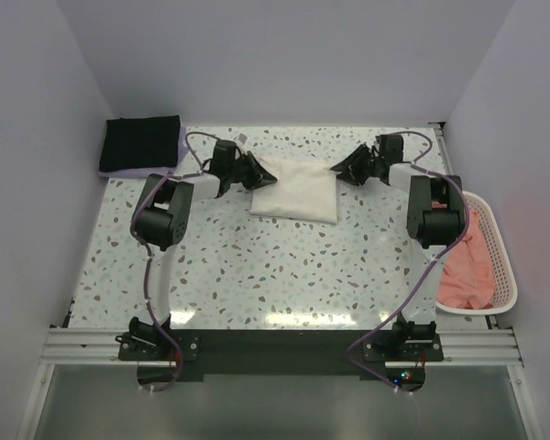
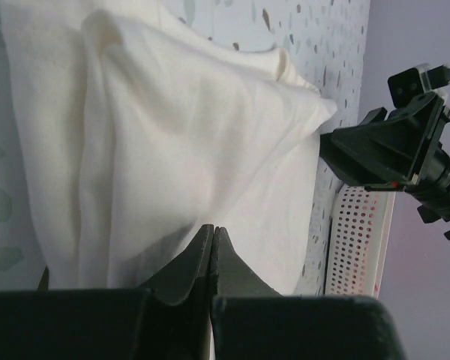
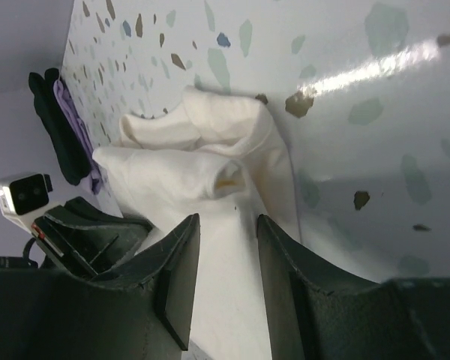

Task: Fold and stack the t-shirts
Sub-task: Fold the tshirt

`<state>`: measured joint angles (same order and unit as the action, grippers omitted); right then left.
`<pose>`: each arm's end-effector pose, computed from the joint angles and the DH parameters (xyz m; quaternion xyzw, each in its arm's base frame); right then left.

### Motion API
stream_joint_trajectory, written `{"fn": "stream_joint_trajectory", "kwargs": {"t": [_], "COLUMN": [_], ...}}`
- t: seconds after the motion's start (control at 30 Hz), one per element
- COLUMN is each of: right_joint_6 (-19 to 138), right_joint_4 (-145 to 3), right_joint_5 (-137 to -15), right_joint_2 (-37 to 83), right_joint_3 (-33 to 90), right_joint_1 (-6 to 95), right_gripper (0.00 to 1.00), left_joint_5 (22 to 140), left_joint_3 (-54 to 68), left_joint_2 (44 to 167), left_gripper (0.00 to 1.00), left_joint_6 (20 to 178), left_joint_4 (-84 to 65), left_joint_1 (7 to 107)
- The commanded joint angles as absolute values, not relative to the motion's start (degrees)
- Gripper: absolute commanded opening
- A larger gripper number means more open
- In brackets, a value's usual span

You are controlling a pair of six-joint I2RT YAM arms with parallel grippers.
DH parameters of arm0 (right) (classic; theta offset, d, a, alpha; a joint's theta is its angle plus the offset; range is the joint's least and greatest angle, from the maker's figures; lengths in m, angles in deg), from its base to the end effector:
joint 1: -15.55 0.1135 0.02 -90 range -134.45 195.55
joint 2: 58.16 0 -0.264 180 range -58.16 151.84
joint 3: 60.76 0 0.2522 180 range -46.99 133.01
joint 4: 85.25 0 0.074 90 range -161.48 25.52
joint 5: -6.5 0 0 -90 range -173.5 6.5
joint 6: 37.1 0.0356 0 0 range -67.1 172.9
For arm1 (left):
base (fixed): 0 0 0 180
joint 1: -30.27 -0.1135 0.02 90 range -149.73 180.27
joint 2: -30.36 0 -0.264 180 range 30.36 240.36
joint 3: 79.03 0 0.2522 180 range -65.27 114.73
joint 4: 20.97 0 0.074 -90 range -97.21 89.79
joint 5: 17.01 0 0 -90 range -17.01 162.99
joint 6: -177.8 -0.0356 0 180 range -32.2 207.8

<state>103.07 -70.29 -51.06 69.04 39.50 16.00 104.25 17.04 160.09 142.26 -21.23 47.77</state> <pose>0.4817 0.0229 0.1400 0.2653 0.8434 0.3979 0.2447 0.4578 -0.1637 0.1193 -0.1476 0.8447 -0.4602 0.2301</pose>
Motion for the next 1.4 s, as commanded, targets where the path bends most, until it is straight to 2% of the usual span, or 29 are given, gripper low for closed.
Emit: {"fn": "stream_joint_trajectory", "kwargs": {"t": [0.0,0.27,0.53,0.67,0.8,1.03,1.2,1.37], "right_joint_6": [104.2,103.9,103.7,102.7,106.5,112.7,109.5,108.4], "right_joint_4": [-74.6,-76.4,-77.2,-76.7,-83.8,-94.2,-90.3,-89.6], "right_joint_5": [-51.9,-52.7,-52.1,-52.0,-51.6,-50.4,-56.2,-56.9], "right_joint_2": [60.2,60.7,62.5,59.7,57.0,62.2,63.6,65.2], "right_joint_3": [36.3,34.7,33.3,31.6,25.6,19.8,17.4,15.5], "right_joint_1": [16.9,21.8,23.7,28.0,32.2,35.8,35.8,35.8], "right_gripper": [0.41,0.40,0.40,0.40,0.40,0.40,0.39,0.39], "left_joint_5": [105.9,106.8,105.5,105.7,105.6,106.0,106.5,108.1], "left_joint_3": [22.1,27.2,36.0,35.5,35.4,36.9,37.7,40.3], "left_joint_2": [157.2,166.5,174.7,174.6,173.5,171.7,170.6,168.5], "left_gripper": [0.00,0.00,0.00,0.00,0.01,0.01,0.01,0.04], "left_joint_6": [140.7,146.6,146.2,146.4,146.0,144.8,142.7,141.3], "left_joint_4": [-23.4,-29.7,-24.4,-24.9,-25.0,-23.4,-21.1,-18.5], "left_joint_1": [46.6,43.9,42.4,42.1,42.1,42.0,41.8,41.3]}}
